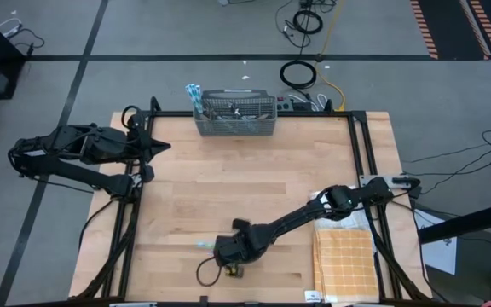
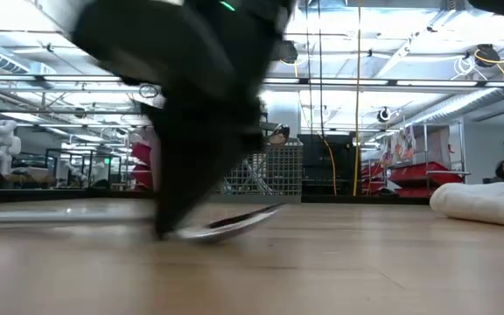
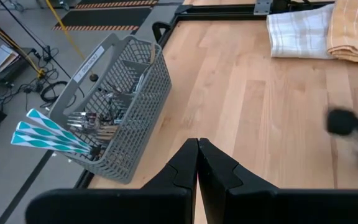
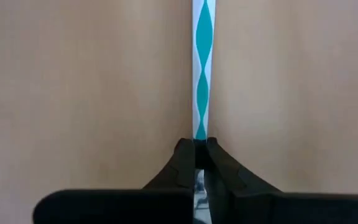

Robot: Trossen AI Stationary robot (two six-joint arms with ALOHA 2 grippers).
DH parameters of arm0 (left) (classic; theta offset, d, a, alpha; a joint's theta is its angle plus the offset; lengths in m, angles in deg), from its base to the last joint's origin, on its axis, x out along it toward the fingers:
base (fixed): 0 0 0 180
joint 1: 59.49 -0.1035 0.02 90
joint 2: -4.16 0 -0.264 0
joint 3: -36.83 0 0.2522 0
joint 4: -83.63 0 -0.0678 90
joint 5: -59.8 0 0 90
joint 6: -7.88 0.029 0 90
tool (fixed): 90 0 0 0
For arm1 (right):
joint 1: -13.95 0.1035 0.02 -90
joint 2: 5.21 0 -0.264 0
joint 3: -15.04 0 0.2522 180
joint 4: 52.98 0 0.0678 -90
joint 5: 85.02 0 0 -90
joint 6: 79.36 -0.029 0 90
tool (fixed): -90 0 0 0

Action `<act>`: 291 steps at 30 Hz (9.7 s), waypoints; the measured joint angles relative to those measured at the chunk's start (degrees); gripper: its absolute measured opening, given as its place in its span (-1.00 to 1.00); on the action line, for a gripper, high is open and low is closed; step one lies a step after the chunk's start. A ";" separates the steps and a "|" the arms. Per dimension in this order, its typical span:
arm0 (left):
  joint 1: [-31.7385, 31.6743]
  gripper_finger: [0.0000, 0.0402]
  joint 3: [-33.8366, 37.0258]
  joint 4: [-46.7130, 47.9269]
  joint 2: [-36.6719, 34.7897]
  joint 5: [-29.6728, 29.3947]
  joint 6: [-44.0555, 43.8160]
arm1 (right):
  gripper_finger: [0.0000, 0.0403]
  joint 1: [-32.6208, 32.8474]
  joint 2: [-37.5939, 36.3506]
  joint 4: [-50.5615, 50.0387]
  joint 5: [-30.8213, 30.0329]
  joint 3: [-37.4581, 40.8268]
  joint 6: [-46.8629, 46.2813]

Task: Sort silverware
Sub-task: Put the spoon into the middle right section of the utensil holder, then return to Home Position

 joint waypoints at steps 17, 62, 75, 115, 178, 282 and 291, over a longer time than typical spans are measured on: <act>0.00 -0.92 0.00 -0.28 0.00 -0.02 -0.46 | -1.00 -15.42 -19.05 -38.00 -26.18 -0.20 6.41; 0.00 -0.92 0.00 -0.39 0.01 -2.29 -2.94 | -1.00 -36.89 -19.92 -18.48 -55.26 0.65 104.43; 0.00 -0.92 0.00 0.52 0.00 -3.06 -1.81 | -1.00 -36.91 -15.94 -15.20 -49.22 0.65 109.87; 0.00 -0.92 0.00 -18.18 -9.71 7.94 10.37 | -0.35 -34.17 -48.50 -13.14 4.84 6.53 36.08; 0.00 -0.92 59.38 -41.22 -45.42 6.88 -15.38 | -0.35 -11.25 -122.05 80.76 -10.60 118.92 18.60; 0.04 -0.92 65.13 -47.25 -45.31 7.49 -16.85 | -0.35 -14.75 -136.81 67.31 -5.16 118.85 21.00; 0.06 -0.92 65.13 -47.23 -45.31 7.48 -16.83 | -0.35 -14.74 -136.81 67.30 -5.16 118.87 21.03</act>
